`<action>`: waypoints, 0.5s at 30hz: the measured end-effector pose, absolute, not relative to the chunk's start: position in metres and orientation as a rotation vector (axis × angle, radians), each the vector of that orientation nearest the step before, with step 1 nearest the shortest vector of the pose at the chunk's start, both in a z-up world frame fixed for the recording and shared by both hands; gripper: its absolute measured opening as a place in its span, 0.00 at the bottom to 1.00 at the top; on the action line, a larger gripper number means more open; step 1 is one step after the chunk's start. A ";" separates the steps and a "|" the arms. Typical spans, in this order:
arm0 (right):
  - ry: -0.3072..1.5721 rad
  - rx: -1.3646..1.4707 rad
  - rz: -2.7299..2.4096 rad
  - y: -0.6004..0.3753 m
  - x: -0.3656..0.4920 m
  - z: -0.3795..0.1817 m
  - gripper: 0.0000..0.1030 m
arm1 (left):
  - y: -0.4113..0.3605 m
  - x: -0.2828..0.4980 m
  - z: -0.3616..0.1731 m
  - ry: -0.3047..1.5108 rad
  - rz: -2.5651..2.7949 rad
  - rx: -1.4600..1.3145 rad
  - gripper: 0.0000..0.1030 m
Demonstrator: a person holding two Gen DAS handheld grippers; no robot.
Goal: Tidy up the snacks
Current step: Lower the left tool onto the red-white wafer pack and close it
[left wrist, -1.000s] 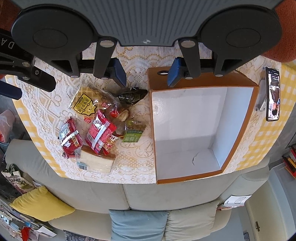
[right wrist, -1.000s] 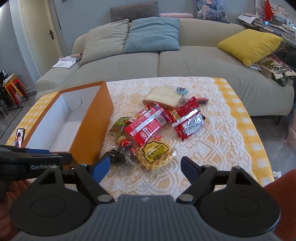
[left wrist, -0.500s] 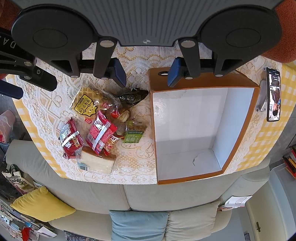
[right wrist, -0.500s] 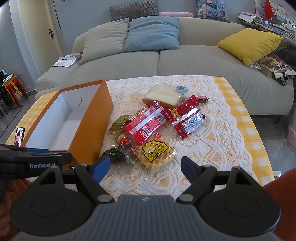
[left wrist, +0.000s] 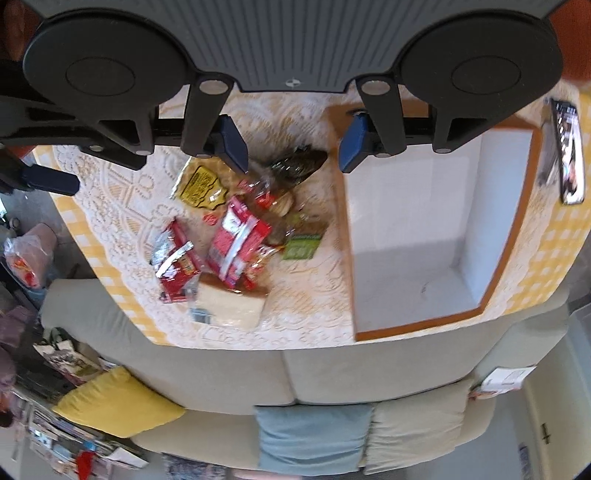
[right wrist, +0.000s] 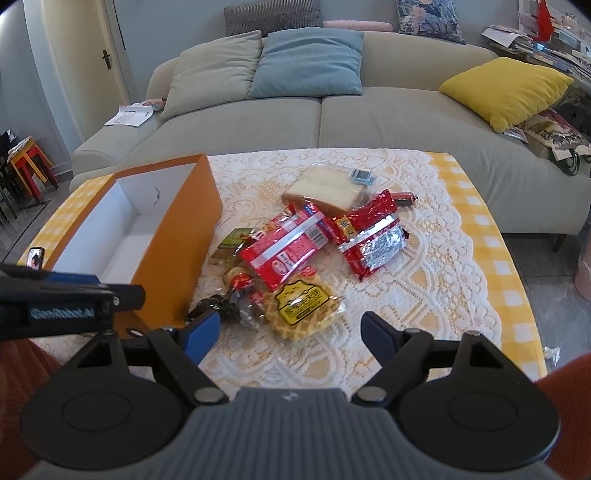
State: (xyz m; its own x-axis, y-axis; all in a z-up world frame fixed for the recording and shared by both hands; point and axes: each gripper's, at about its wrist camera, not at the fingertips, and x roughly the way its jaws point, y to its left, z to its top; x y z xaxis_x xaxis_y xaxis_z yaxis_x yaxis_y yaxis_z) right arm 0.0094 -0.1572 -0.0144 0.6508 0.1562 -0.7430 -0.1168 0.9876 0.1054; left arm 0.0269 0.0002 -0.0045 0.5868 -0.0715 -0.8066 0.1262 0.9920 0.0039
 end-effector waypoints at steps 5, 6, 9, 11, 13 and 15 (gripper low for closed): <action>0.890 0.030 0.150 -0.169 0.035 -0.024 0.79 | -0.013 0.051 -0.010 0.977 -0.170 0.076 0.65; 0.902 0.032 0.155 -0.171 0.041 -0.027 0.79 | -0.016 0.058 -0.011 0.993 -0.183 0.075 0.65; 0.946 0.041 0.180 -0.174 0.060 -0.038 0.78 | -0.022 0.075 -0.015 1.040 -0.240 0.075 0.65; 0.978 0.044 0.203 -0.174 0.072 -0.046 0.71 | -0.028 0.088 -0.018 1.065 -0.269 0.092 0.65; 1.013 0.040 0.225 -0.174 0.086 -0.055 0.69 | -0.033 0.100 -0.020 1.077 -0.287 0.126 0.65; 1.029 0.033 0.240 -0.174 0.100 -0.062 0.66 | -0.039 0.115 -0.023 1.093 -0.299 0.157 0.65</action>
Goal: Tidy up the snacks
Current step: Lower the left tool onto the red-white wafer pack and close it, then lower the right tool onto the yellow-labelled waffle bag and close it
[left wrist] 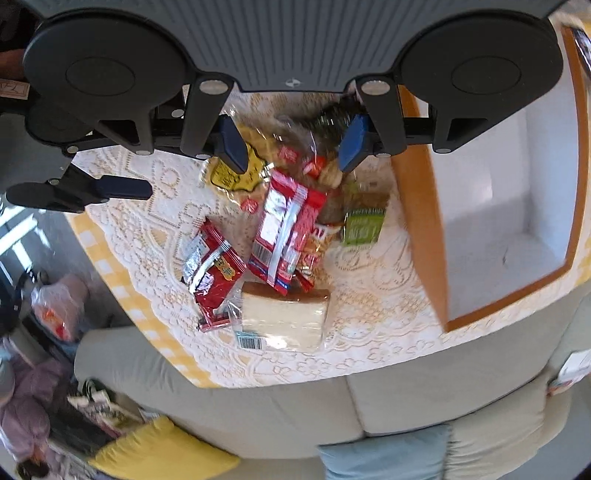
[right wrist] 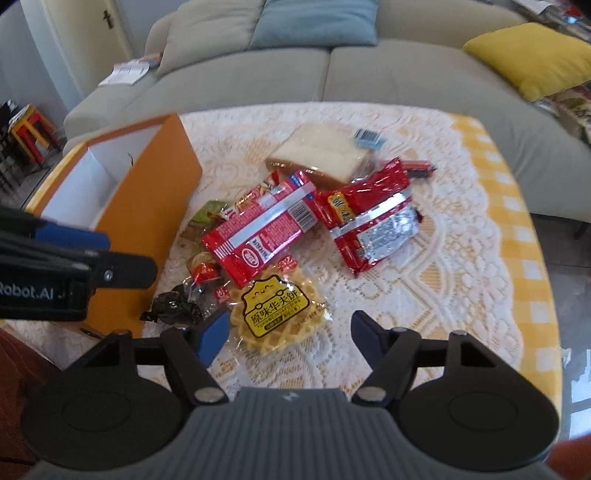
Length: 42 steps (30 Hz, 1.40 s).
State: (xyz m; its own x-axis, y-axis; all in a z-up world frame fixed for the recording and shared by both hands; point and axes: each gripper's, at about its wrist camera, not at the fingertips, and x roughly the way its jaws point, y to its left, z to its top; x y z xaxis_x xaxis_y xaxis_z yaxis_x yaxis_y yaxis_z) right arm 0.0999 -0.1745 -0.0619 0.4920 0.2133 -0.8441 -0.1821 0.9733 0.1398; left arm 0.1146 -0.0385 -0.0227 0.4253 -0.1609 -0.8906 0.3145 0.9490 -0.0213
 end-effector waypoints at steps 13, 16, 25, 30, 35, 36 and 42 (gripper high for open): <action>1.106 0.071 0.279 -0.189 0.166 -0.102 0.33 | -0.062 0.194 -0.079 1.218 -0.320 0.244 0.65; 1.138 0.112 0.318 -0.189 0.170 -0.112 0.33 | -0.062 0.201 -0.089 1.249 -0.326 0.240 0.65; 1.157 0.130 0.347 -0.181 0.174 -0.127 0.40 | -0.069 0.213 -0.117 1.312 -0.323 0.242 0.65; 1.160 0.154 0.345 -0.186 0.177 -0.129 0.45 | -0.071 0.210 -0.115 1.297 -0.318 0.219 0.50; 1.177 0.159 0.364 -0.186 0.177 -0.129 0.51 | -0.064 0.202 -0.103 1.262 -0.318 0.186 0.29; 1.189 0.159 0.364 -0.186 0.178 -0.130 0.54 | -0.063 0.199 -0.101 1.259 -0.320 0.180 0.28; 1.224 0.192 0.353 -0.191 0.177 -0.133 0.59 | -0.064 0.177 -0.081 1.236 -0.331 0.199 0.08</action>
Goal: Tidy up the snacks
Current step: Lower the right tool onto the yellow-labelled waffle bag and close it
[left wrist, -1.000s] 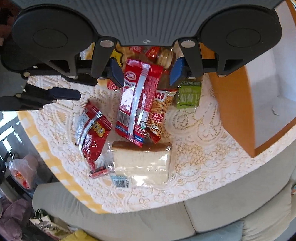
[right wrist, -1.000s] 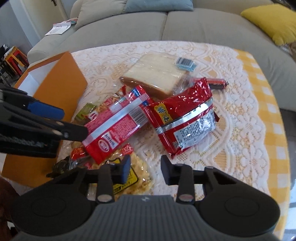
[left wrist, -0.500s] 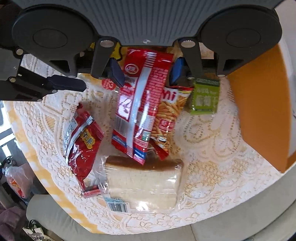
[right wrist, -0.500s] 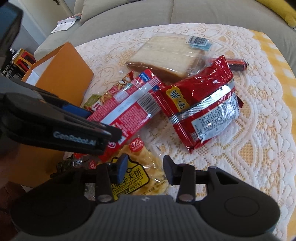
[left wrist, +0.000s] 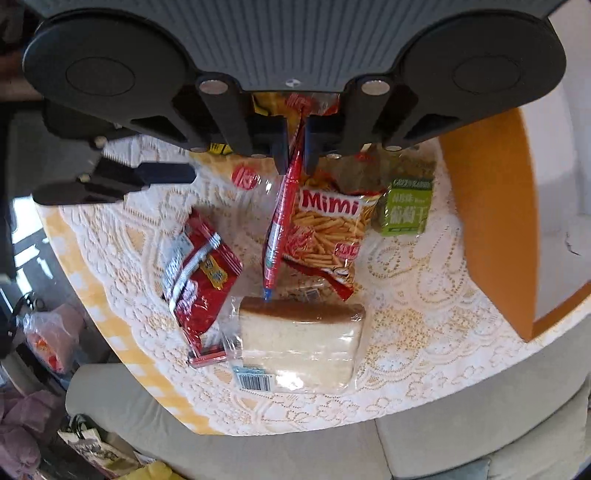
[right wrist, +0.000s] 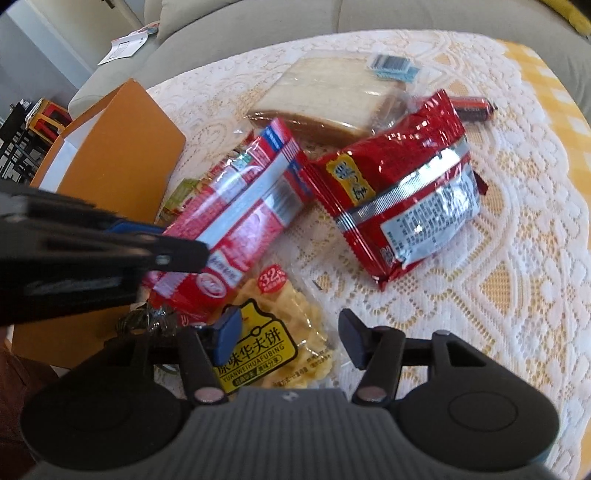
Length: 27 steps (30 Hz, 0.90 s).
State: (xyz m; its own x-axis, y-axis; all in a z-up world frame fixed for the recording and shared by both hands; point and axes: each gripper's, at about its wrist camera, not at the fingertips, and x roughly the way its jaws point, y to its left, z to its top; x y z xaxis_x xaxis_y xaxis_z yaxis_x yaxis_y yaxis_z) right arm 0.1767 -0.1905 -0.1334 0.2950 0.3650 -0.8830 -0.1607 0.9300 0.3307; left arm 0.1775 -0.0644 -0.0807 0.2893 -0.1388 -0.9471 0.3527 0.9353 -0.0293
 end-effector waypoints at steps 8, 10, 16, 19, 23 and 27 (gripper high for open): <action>1.247 0.045 0.447 -0.170 0.164 -0.134 0.75 | -0.061 0.158 -0.083 1.266 -0.304 0.231 0.13; 1.229 -0.008 0.455 -0.163 0.161 -0.135 0.78 | -0.061 0.158 -0.086 1.253 -0.280 0.248 0.17; 1.237 0.040 0.434 -0.161 0.165 -0.142 0.85 | -0.062 0.163 -0.096 1.246 -0.261 0.263 0.23; 1.224 -0.011 0.439 -0.151 0.163 -0.143 0.85 | -0.063 0.164 -0.100 1.253 -0.255 0.253 0.25; 1.217 -0.022 0.442 -0.150 0.160 -0.141 0.82 | -0.063 0.164 -0.104 1.258 -0.257 0.241 0.21; 1.218 0.036 0.427 -0.159 0.161 -0.135 0.69 | -0.061 0.162 -0.105 1.270 -0.282 0.200 0.13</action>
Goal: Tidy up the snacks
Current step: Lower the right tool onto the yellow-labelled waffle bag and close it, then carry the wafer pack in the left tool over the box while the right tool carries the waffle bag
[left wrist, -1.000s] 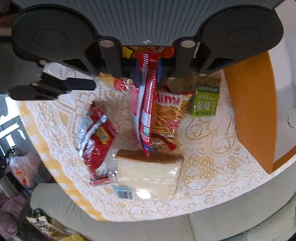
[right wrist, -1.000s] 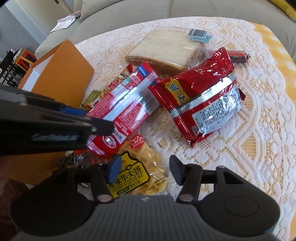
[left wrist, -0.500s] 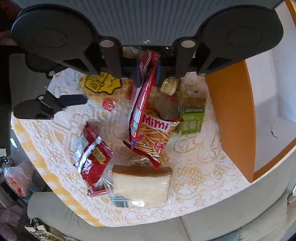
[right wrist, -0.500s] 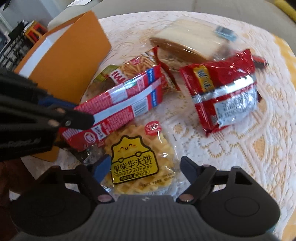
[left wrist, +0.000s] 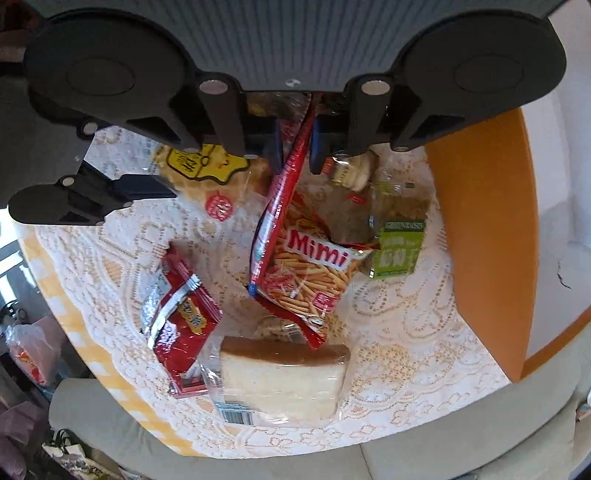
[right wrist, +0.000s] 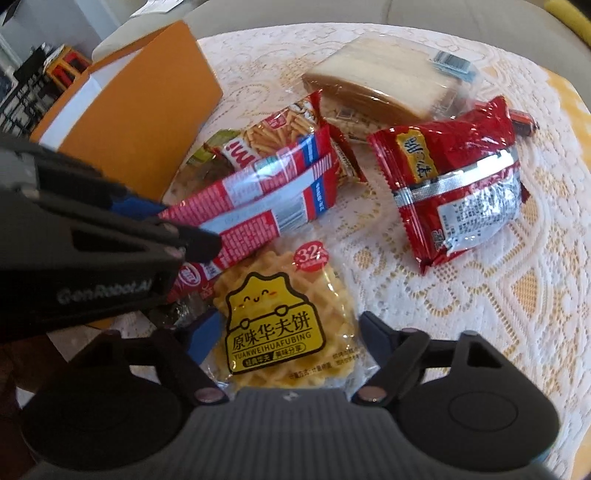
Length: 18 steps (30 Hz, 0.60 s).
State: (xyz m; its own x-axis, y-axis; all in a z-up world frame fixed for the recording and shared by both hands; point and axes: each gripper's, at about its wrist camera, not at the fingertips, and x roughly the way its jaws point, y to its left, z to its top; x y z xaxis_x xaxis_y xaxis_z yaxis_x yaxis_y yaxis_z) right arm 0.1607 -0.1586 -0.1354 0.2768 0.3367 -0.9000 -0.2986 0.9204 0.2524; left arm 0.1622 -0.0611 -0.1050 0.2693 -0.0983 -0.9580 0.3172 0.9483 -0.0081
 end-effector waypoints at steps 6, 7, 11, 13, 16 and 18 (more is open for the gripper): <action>1.184 0.109 0.407 -0.171 0.158 -0.123 0.38 | -0.057 0.159 -0.106 1.276 -0.274 0.171 0.13; 1.180 0.118 0.409 -0.173 0.157 -0.122 0.36 | -0.056 0.159 -0.105 1.277 -0.276 0.165 0.13; 1.151 0.102 0.420 -0.174 0.149 -0.115 0.28 | -0.053 0.156 -0.102 1.276 -0.274 0.145 0.12; 1.125 0.075 0.424 -0.172 0.144 -0.109 0.24 | -0.051 0.155 -0.099 1.276 -0.276 0.127 0.12; 1.086 0.024 0.426 -0.169 0.136 -0.101 0.21 | -0.045 0.152 -0.093 1.276 -0.278 0.090 0.11; 1.066 -0.007 0.426 -0.170 0.131 -0.092 0.20 | -0.041 0.150 -0.089 1.275 -0.277 0.070 0.11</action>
State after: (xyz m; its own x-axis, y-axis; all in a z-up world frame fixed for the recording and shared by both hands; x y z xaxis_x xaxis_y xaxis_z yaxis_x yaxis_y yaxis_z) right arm 0.1310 -0.1697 -0.0921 0.4104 0.3345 -0.8483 -0.3416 0.9190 0.1971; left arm 0.1505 -0.0414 -0.0894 0.2637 -0.1658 -0.9503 0.2431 0.9647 -0.1008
